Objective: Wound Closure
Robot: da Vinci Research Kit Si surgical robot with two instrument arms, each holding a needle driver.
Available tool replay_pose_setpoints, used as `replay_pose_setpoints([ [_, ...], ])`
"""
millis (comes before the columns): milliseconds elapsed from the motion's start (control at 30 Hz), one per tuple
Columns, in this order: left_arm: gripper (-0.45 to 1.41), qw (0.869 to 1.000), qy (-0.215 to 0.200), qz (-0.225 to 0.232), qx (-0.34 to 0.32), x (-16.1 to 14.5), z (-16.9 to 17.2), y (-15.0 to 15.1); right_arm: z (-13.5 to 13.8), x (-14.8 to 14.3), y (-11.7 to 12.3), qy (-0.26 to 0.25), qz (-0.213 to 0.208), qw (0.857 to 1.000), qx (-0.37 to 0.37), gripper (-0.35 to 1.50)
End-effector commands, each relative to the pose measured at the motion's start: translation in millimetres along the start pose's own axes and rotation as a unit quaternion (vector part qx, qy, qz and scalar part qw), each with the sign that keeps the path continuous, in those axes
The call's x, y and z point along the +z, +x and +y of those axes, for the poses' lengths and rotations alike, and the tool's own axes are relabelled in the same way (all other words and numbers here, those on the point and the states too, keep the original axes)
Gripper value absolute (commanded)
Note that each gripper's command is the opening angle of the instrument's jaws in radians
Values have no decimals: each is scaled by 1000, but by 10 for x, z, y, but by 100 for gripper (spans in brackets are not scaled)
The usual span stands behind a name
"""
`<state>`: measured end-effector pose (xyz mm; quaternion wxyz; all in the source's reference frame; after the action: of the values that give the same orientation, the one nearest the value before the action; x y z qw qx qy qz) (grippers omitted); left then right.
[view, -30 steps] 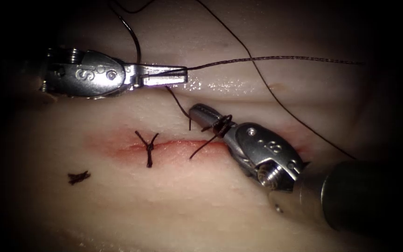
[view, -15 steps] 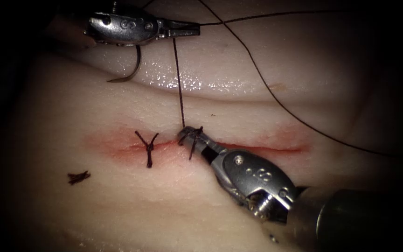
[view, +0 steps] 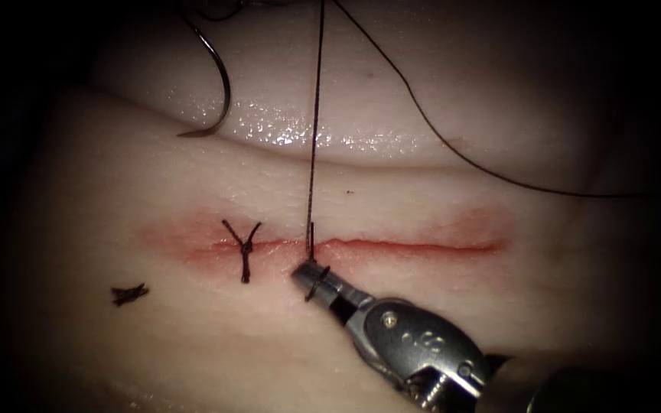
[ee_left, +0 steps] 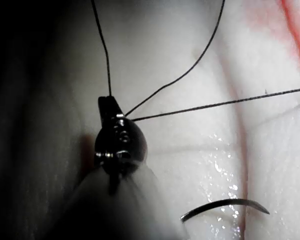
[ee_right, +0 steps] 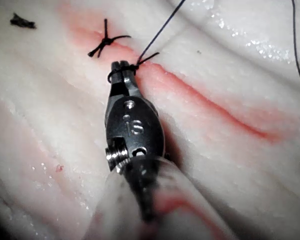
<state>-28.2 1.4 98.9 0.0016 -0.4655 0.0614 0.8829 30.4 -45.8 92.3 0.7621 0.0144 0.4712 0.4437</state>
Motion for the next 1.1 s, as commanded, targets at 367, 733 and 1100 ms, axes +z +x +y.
replay_pose_setpoints([
  [367, -45, 999, 53, -2, 9, 8, -62, -12, -9, 0, -6, 4, -3, 1000, 0, -35],
  [733, -45, 994, 102, -31, 14, 8, -111, -18, -17, -6, -10, 8, -6, 1000, -4, -35],
  [1100, -45, 981, 180, -60, 29, -12, -151, -16, -25, -13, -16, 11, -8, 1000, -8, -35],
])
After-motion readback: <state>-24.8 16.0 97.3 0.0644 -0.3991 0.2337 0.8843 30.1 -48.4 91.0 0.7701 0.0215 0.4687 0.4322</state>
